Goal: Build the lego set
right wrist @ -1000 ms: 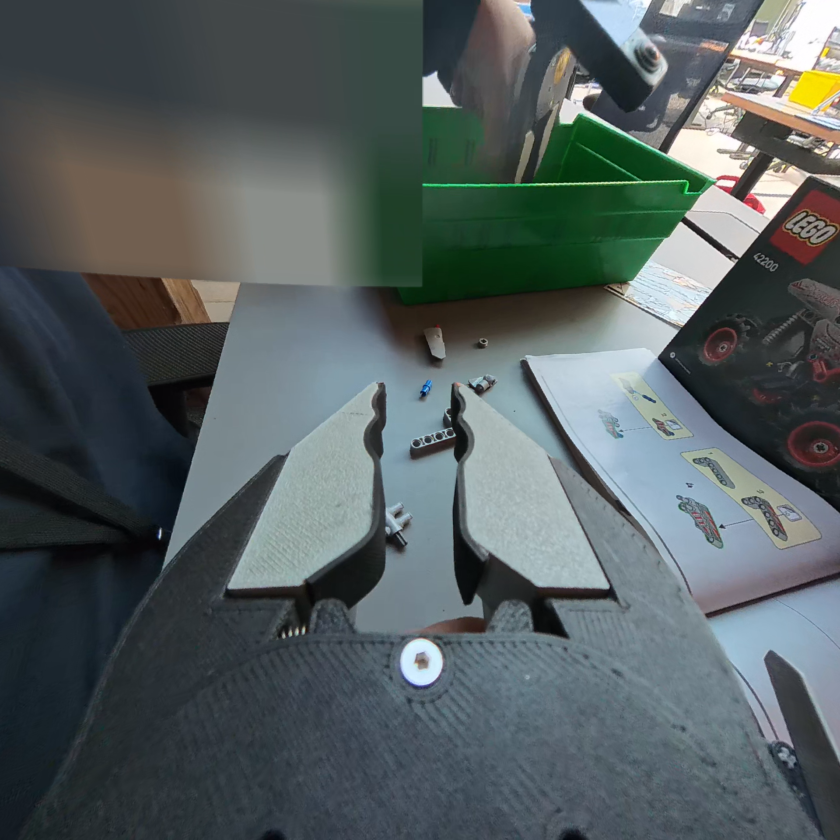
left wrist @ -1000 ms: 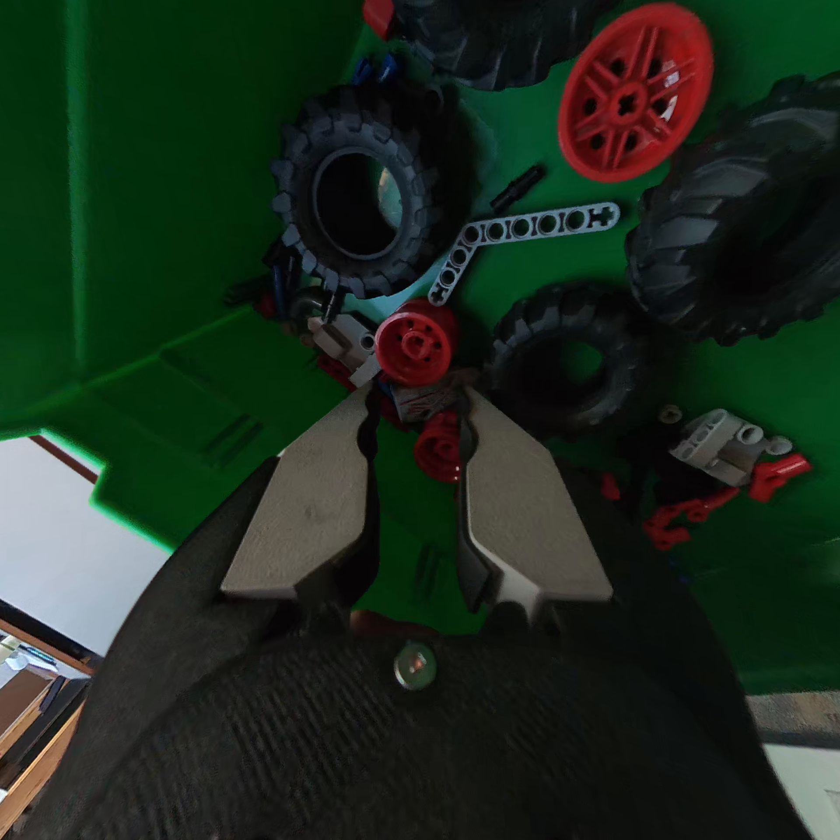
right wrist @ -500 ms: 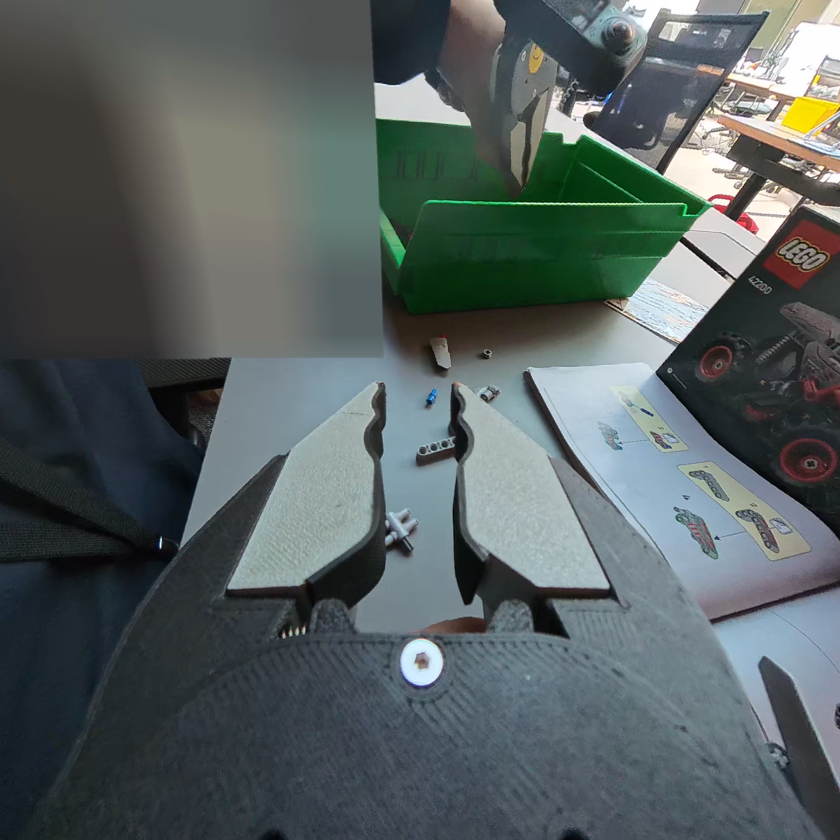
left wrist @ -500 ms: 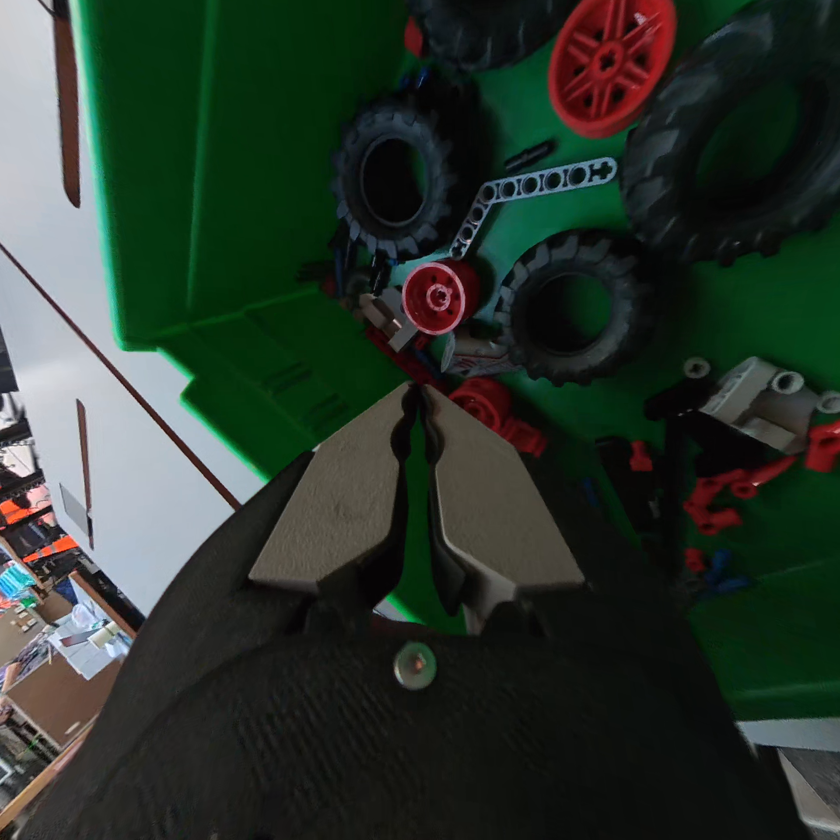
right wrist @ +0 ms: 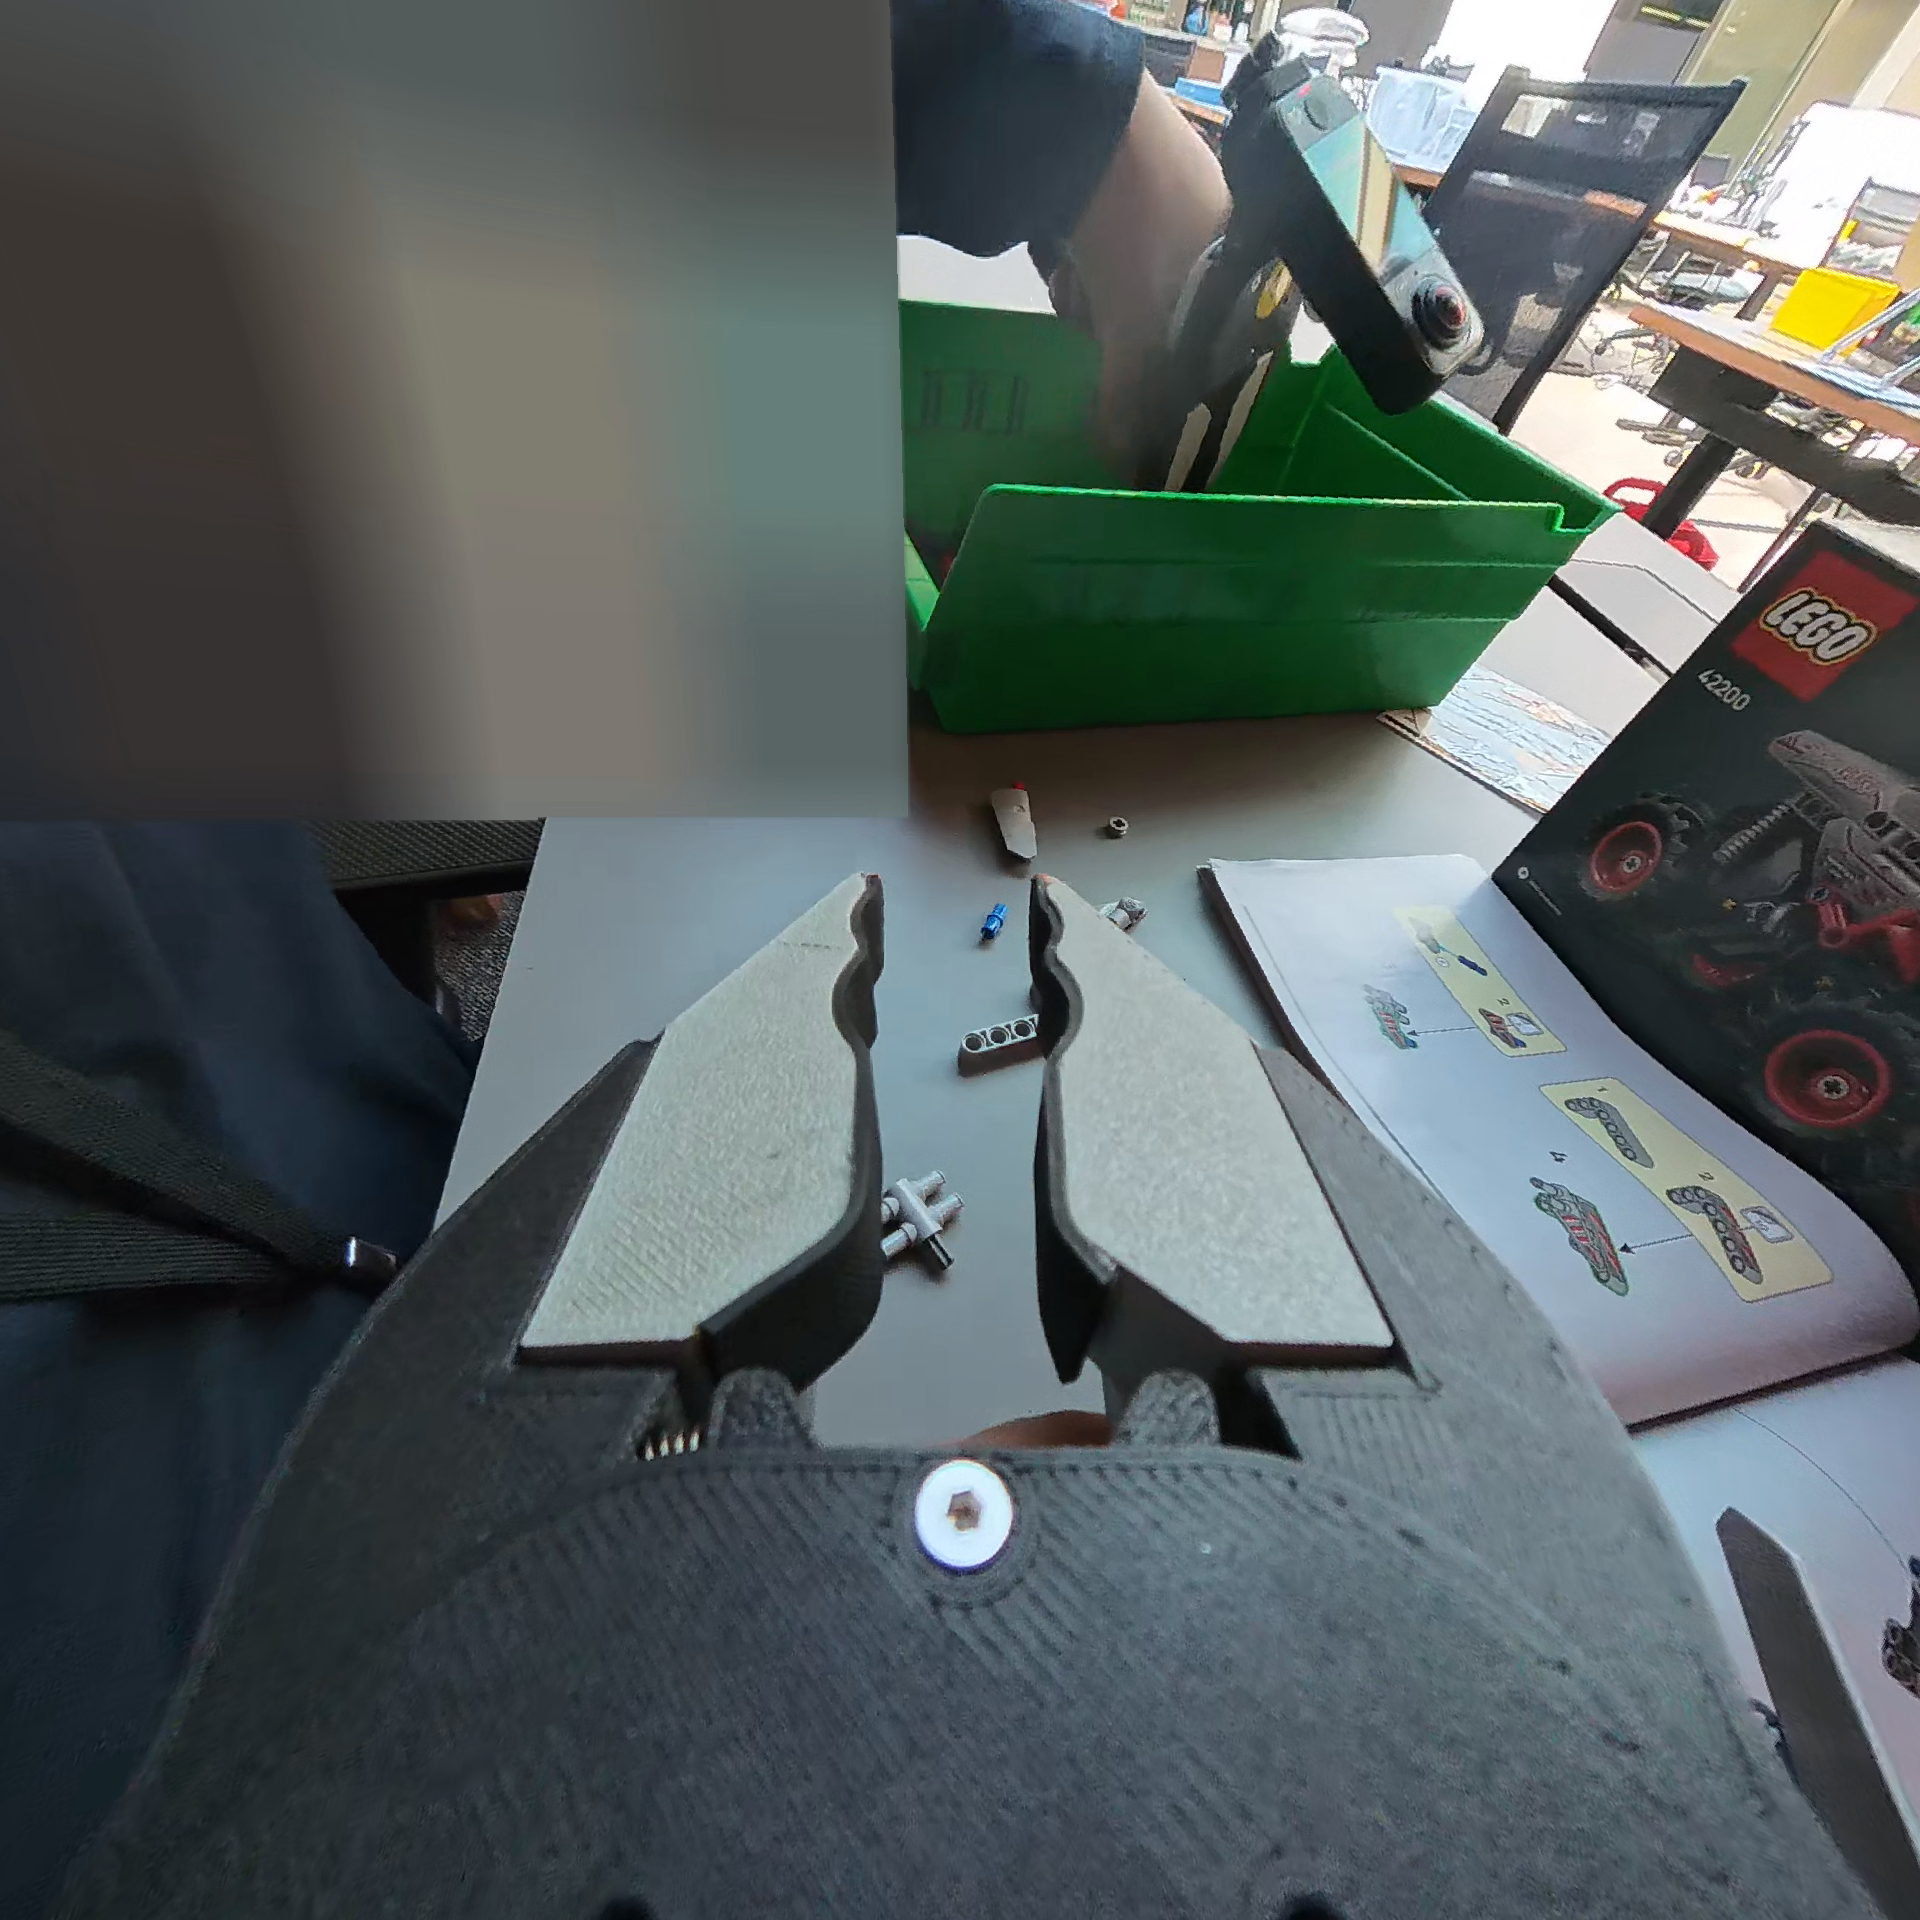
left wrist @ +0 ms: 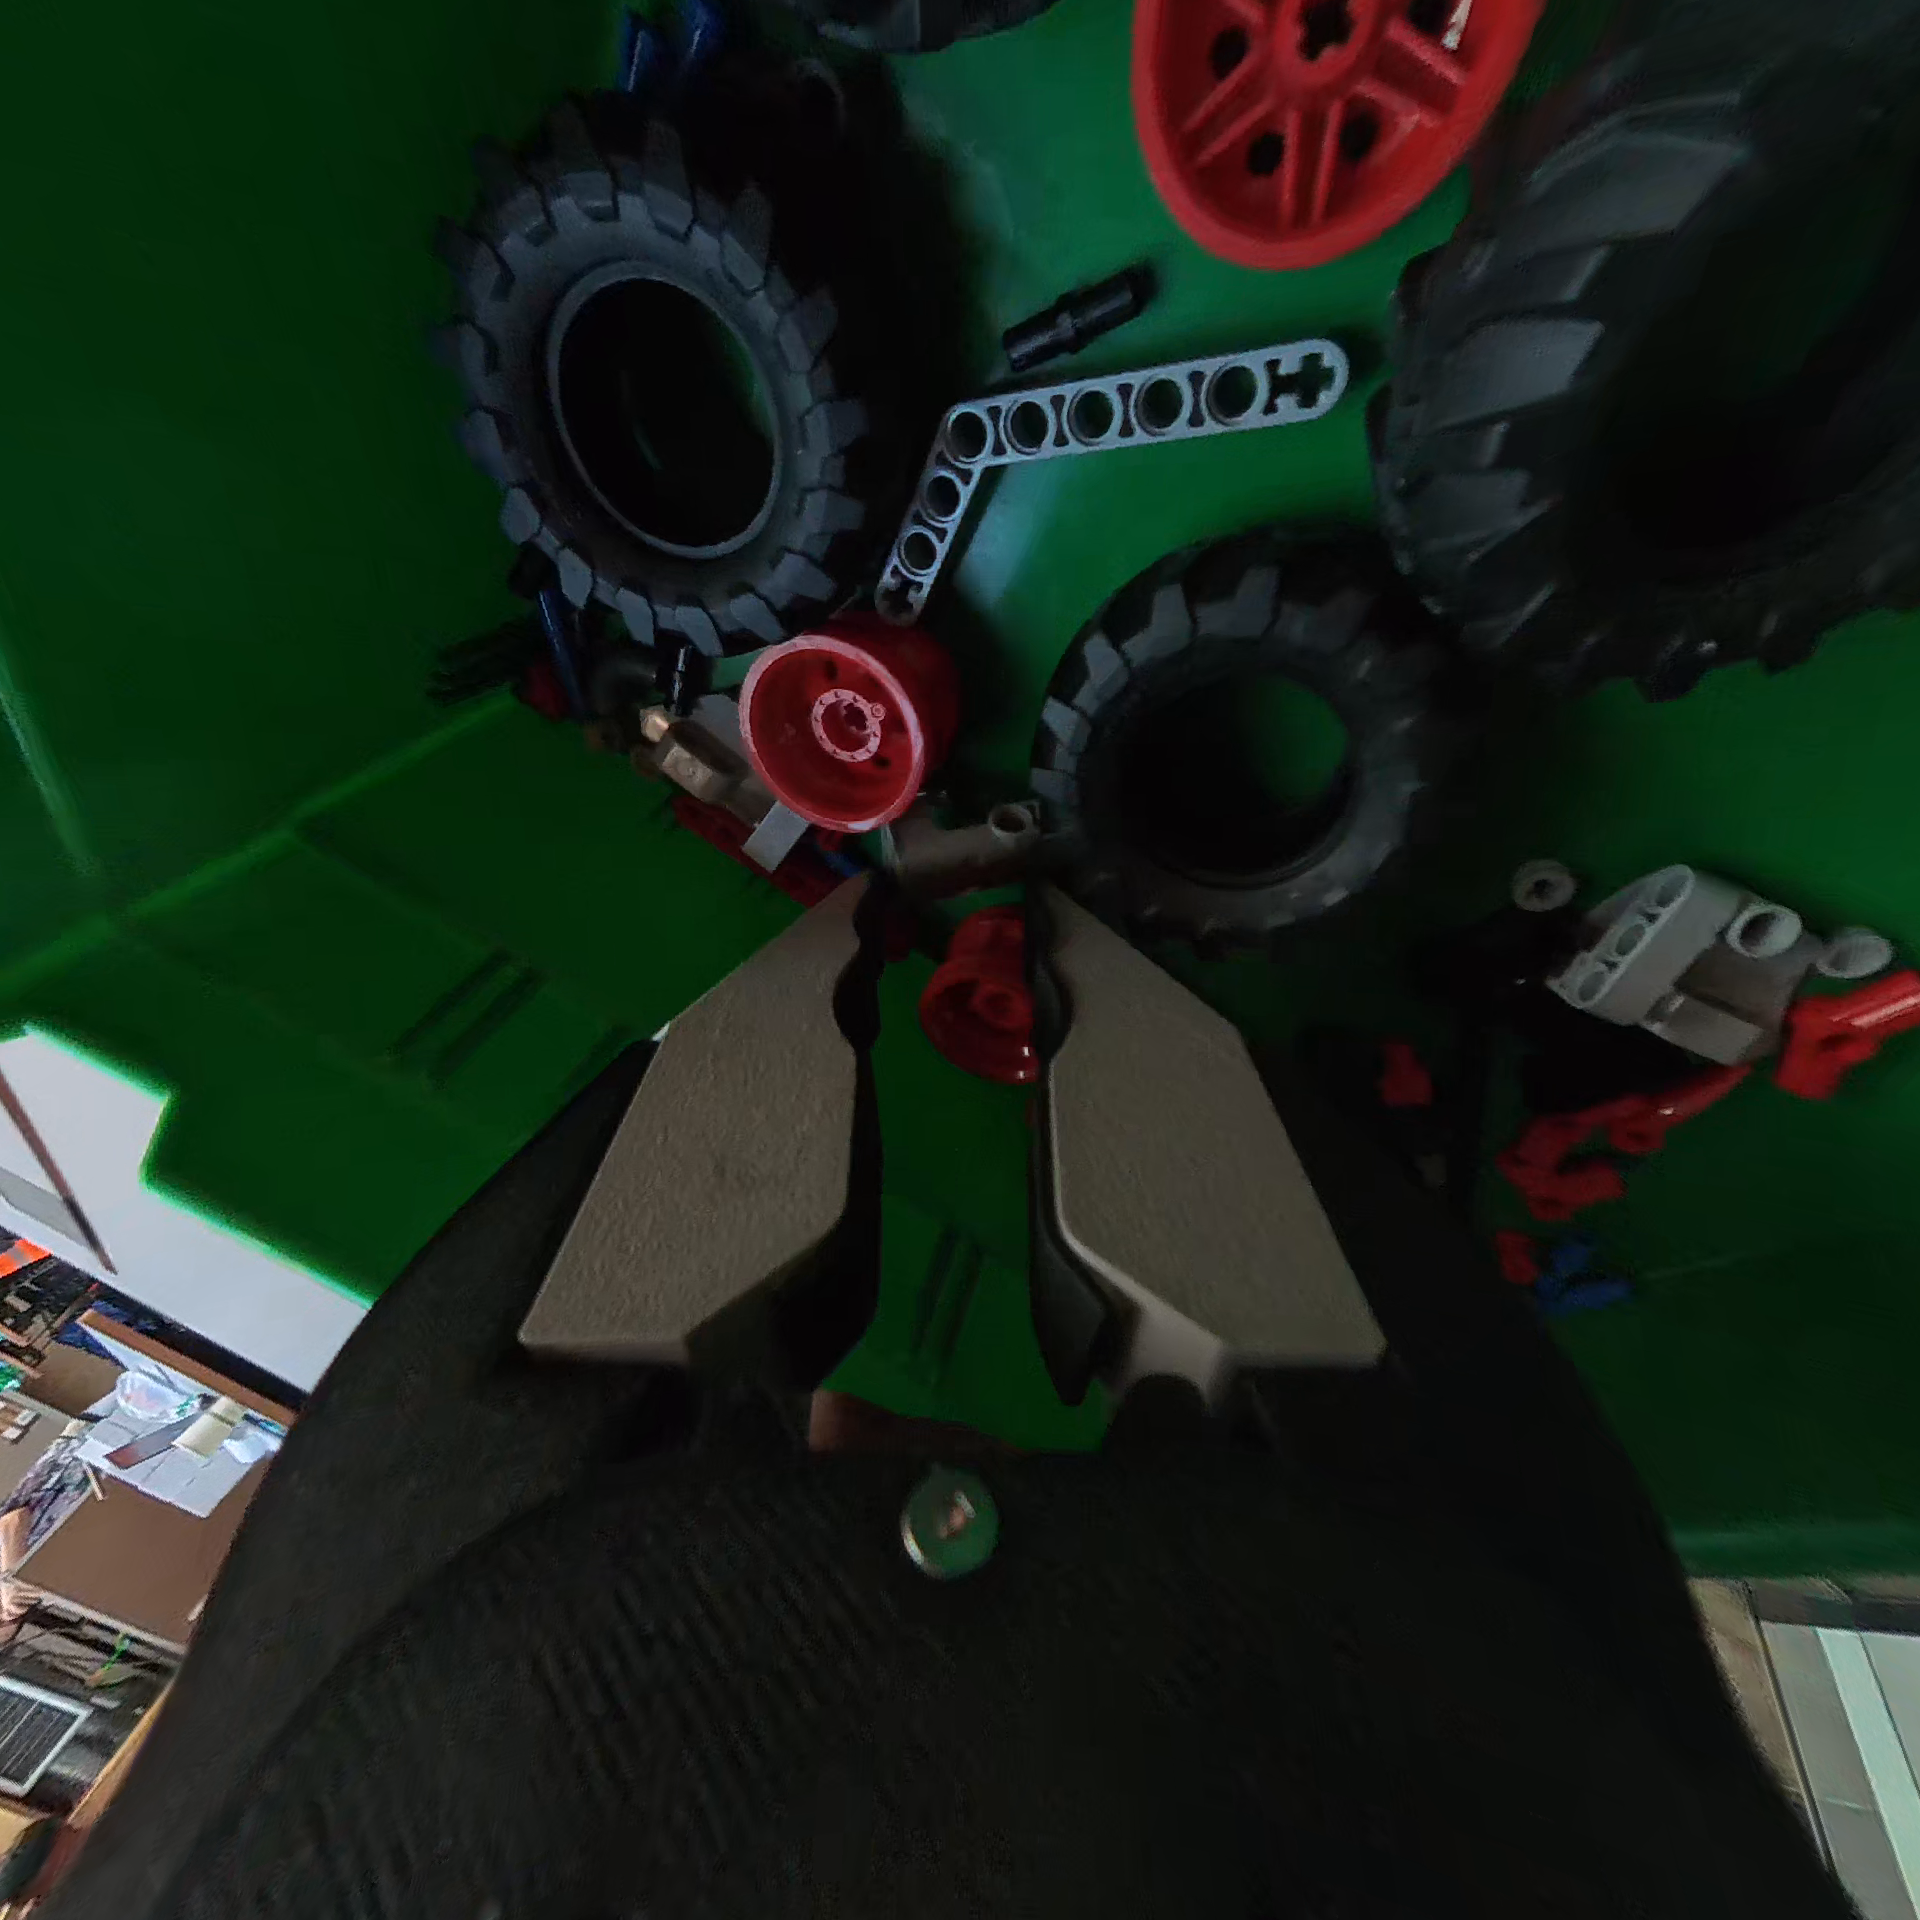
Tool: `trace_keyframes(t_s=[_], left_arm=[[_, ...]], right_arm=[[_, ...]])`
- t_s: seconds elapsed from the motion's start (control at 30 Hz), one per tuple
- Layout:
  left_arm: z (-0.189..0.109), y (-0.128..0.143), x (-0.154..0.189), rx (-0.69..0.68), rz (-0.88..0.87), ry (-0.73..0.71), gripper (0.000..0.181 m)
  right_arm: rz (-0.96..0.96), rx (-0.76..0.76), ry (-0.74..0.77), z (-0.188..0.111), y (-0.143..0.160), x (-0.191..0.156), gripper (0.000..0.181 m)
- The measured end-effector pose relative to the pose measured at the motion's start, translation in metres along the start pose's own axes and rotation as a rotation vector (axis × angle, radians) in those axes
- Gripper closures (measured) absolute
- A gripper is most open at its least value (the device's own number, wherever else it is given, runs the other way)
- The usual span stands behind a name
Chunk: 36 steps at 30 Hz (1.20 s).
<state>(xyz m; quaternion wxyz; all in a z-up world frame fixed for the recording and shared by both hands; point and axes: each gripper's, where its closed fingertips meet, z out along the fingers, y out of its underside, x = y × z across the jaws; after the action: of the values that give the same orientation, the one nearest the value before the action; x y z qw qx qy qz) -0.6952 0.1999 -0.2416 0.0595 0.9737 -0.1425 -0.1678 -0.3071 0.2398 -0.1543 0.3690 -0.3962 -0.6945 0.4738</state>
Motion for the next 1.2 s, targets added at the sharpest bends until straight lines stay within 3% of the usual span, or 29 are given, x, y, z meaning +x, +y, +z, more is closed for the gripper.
trace_keyframes(t_s=[0.33,0.5,0.53,0.67,0.77,0.83,0.93,1.07,1.2], left_arm=[[-0.008,0.006,-0.002,0.060,0.071,-0.089,0.181],[-0.019,0.010,0.000,0.114,0.065,-0.138,0.181],[-0.019,0.009,-0.003,0.113,0.049,-0.145,0.180],[-0.016,-0.003,0.005,0.144,-0.066,-0.020,0.143],[-0.009,-0.006,0.004,0.110,-0.083,0.002,0.131],[-0.007,-0.008,0.004,0.098,-0.069,0.000,0.133],[-0.006,-0.014,0.006,0.080,-0.033,0.006,0.151],[-0.008,-0.014,0.003,0.056,0.002,-0.011,0.151],[-0.039,-0.025,-0.002,0.243,-0.065,-0.001,0.153]], right_arm=[[-0.015,-0.001,0.004,-0.001,-0.001,-0.001,0.157],[-0.008,-0.008,-0.009,0.001,0.001,-0.003,0.157],[-0.009,-0.011,-0.011,0.002,0.002,-0.004,0.157],[-0.022,-0.022,-0.003,0.003,0.004,-0.003,0.157],[-0.018,-0.017,0.005,0.002,0.003,-0.001,0.157],[-0.010,-0.010,0.001,0.001,0.002,-0.001,0.157],[-0.002,-0.003,-0.011,0.001,0.000,-0.003,0.157],[-0.016,-0.013,0.001,0.001,0.003,-0.002,0.158],[-0.005,-0.012,0.010,0.003,0.006,0.004,0.157]])
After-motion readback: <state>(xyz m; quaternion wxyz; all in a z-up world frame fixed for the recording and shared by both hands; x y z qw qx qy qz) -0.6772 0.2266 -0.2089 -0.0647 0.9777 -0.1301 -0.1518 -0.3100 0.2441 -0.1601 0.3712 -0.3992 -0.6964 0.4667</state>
